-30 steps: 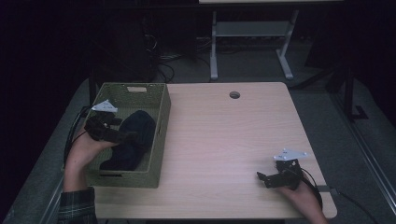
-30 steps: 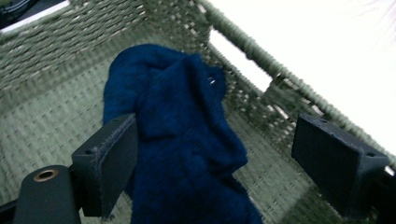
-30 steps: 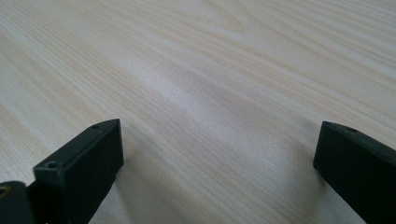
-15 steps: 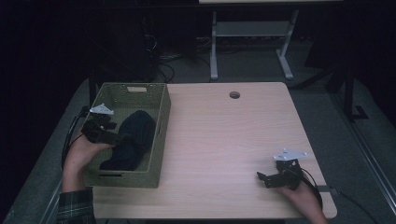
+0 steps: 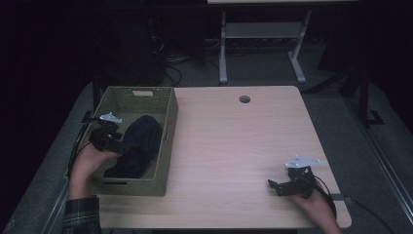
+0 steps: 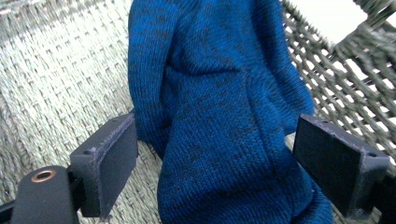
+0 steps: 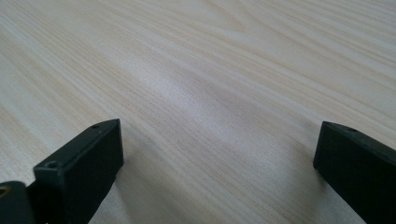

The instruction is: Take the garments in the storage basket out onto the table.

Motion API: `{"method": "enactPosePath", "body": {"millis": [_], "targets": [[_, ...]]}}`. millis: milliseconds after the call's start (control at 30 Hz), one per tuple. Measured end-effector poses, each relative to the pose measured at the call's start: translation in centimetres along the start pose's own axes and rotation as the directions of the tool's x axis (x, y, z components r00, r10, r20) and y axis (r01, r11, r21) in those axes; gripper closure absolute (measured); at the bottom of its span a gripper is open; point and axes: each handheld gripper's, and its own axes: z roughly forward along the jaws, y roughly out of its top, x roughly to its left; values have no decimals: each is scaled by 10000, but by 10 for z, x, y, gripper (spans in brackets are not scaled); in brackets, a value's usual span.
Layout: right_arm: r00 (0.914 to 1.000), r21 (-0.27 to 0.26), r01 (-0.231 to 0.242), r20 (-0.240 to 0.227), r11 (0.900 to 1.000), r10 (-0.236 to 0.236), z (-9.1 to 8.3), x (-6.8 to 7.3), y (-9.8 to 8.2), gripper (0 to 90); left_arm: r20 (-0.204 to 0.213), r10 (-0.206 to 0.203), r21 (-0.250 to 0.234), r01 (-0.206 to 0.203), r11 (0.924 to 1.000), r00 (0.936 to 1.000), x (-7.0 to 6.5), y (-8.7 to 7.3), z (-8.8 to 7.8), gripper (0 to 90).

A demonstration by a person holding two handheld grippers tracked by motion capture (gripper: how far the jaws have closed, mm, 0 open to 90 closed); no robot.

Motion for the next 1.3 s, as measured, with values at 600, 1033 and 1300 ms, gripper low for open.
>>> {"method": "enactPosePath", "body": {"millis": [600, 1033, 1300], "targets": [[10000, 2, 3, 2, 10000, -3, 0, 0, 0, 12, 336, -89, 724, 65, 9974, 9994, -3, -1, 17, 231], [10000, 2, 0, 1, 10000, 0, 0, 0, 0, 12, 314, 50, 1028, -82, 9947, 9995, -4, 2, 9, 626], [10000, 3, 3, 8, 10000, -3, 0, 0, 0, 12, 273, 39, 778, -60, 9970, 9996, 1, 6, 0, 680]]}}
